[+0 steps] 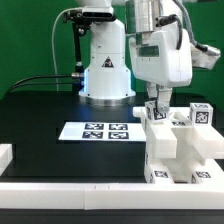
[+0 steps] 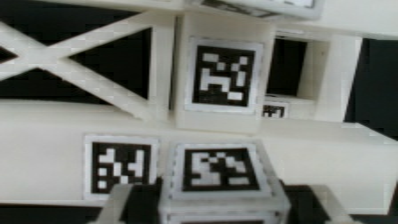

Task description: Assemble chair

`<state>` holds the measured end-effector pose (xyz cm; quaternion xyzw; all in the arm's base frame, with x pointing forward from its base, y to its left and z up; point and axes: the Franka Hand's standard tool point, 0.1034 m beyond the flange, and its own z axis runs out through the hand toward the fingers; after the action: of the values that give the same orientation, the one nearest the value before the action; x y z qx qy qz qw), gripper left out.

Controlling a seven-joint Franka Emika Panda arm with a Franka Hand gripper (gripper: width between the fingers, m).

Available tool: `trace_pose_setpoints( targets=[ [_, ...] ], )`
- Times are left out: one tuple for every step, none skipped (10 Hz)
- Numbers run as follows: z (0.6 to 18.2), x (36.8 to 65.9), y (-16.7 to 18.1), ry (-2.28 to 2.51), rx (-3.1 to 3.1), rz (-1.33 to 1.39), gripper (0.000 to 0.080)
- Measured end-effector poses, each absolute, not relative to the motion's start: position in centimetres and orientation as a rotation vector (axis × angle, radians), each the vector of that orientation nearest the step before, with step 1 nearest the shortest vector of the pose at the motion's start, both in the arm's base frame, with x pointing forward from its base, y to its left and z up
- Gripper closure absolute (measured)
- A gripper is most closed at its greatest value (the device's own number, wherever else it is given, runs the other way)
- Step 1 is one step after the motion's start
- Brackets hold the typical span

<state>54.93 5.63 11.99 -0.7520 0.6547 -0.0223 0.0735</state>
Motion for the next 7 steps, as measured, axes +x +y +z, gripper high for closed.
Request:
trace_pose_setpoints(
  targets=[
    [11.98, 54.91, 5.70, 1.924, -2.295, -0.070, 0.0411],
    [11.89, 54.69, 6.03, 1.792, -2.429, -0.071, 0.0411],
    [11.91, 54.72, 6.03, 1.547, -2.605, -0.064, 0.0273],
    [12.06, 55.01, 6.01, 1.314, -2.734, -0.067, 0.0189],
    [12.09, 55.07, 6.02, 1.140, -2.812, -0.069, 0.0189],
    [12.06, 55.04, 5.99, 1.088, -2.836, -0.072, 0.0156],
    [12.05, 55.04, 5.96, 0.977, -2.878, -0.078, 0.0152]
  ],
)
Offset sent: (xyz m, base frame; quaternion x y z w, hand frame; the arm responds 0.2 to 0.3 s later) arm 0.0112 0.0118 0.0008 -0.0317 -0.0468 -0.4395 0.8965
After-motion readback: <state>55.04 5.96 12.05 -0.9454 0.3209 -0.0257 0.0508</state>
